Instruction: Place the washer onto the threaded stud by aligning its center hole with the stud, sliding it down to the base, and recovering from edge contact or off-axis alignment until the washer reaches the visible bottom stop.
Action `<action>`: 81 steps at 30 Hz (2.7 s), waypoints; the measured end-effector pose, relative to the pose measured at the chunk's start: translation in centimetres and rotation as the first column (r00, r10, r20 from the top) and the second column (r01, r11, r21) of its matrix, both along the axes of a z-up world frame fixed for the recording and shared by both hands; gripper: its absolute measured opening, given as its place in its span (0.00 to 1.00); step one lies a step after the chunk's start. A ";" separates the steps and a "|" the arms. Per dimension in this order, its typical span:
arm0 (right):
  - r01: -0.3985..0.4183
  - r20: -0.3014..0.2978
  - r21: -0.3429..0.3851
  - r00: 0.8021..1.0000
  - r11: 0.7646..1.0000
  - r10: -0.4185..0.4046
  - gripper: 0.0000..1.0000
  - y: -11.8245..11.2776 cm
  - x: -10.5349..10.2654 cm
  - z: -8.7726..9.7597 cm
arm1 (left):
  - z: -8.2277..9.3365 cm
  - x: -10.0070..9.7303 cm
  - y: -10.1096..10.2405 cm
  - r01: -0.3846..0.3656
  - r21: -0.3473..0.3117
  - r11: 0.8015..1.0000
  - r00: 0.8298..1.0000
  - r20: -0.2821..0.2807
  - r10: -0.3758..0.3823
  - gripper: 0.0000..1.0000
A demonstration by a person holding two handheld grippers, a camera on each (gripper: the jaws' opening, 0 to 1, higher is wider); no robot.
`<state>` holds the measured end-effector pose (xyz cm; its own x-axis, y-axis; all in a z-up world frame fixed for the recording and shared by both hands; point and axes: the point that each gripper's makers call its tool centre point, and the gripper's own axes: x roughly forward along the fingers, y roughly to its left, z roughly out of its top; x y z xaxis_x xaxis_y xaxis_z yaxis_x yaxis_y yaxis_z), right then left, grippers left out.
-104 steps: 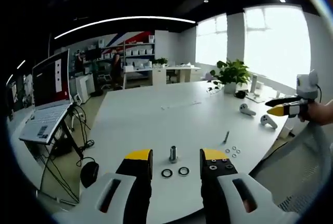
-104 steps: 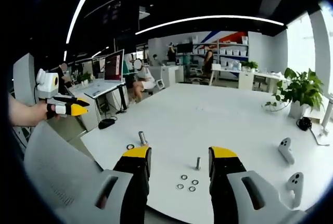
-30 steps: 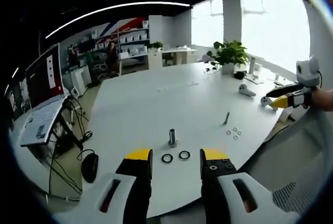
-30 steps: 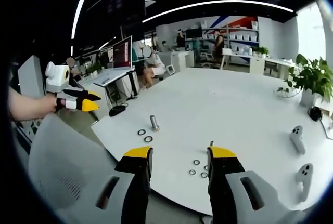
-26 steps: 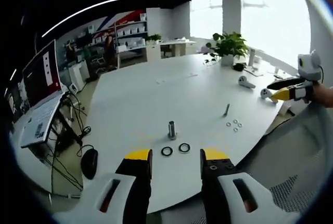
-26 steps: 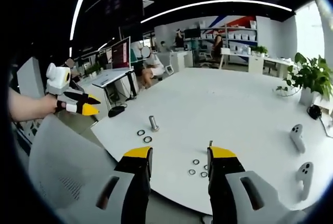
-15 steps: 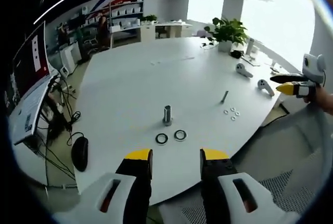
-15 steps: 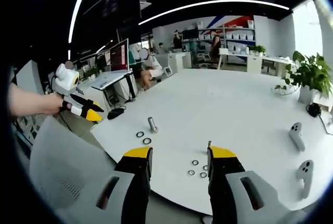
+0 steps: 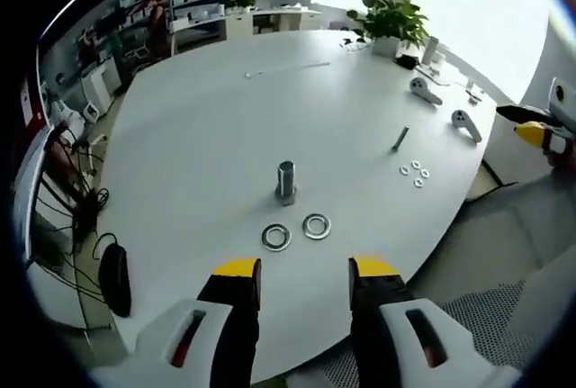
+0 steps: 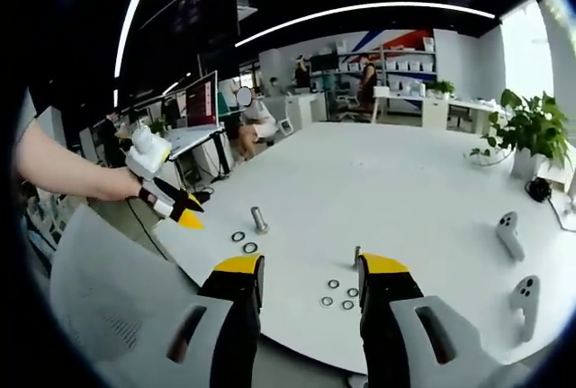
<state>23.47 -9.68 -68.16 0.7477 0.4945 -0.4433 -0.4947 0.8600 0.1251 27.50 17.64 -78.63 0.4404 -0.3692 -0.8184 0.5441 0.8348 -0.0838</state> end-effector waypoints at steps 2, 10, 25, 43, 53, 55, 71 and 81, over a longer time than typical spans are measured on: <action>0.000 -0.003 -0.005 1.000 1.000 0.000 0.44 0.0 0.0 -0.1 | -0.7 0.4 -0.1 0.021 0.023 1.000 1.000 -0.018 -0.021 0.37; 0.000 -0.001 0.013 1.000 1.000 0.000 0.43 0.0 0.0 0.1 | -3.1 2.3 0.6 0.030 0.074 0.997 0.997 -0.079 -0.024 0.37; 0.024 -0.002 -0.004 1.000 1.000 -0.024 0.42 -0.5 0.2 -0.2 | -7.2 3.7 0.6 0.017 0.134 0.991 0.990 -0.138 0.002 0.34; 0.047 0.005 -0.007 0.999 0.999 -0.047 0.42 -1.0 0.4 0.0 | -8.9 4.7 -0.3 0.209 0.214 0.954 0.963 -0.215 -0.163 0.33; 0.060 0.002 -0.011 0.998 0.998 -0.060 0.41 -1.2 0.5 -0.1 | -8.9 5.3 -0.7 0.318 0.245 0.916 0.938 -0.225 -0.265 0.29; 0.058 0.000 -0.015 0.998 0.998 -0.058 0.41 -1.2 0.5 -0.2 | -9.0 5.1 -0.5 0.343 0.257 0.903 0.927 -0.251 -0.281 0.29; 0.060 -0.006 -0.026 0.998 0.998 -0.061 0.41 -1.4 0.5 -0.4 | -9.1 5.3 -0.3 0.385 0.283 0.878 0.906 -0.295 -0.302 0.21; 0.061 -0.002 -0.032 0.998 0.998 -0.061 0.41 -1.4 0.5 -0.4 | -9.3 5.3 -0.6 0.412 0.327 0.851 0.891 -0.343 -0.299 0.22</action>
<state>23.95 -11.10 -68.52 0.7746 0.4331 -0.4608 -0.4404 0.8924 0.0985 32.75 17.04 -87.94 0.0816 -0.0924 -0.9924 0.8119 0.5837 0.0124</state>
